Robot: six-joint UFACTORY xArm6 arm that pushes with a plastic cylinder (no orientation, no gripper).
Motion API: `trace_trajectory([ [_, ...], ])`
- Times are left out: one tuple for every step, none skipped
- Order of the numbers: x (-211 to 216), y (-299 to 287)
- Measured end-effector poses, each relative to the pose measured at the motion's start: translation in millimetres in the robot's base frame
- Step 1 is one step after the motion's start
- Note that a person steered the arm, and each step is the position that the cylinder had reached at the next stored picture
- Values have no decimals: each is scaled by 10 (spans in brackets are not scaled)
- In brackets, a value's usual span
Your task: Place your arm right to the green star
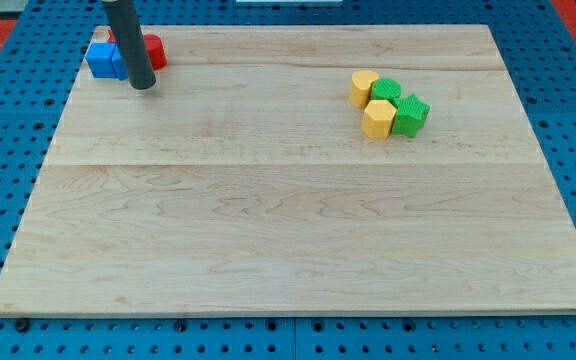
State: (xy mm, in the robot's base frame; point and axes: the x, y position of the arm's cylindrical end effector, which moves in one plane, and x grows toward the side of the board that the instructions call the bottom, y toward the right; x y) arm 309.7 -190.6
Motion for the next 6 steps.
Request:
trace_trajectory([
  [69,73],
  [603,580],
  [986,635],
  [1123,635],
  [1132,635],
  [1130,636],
])
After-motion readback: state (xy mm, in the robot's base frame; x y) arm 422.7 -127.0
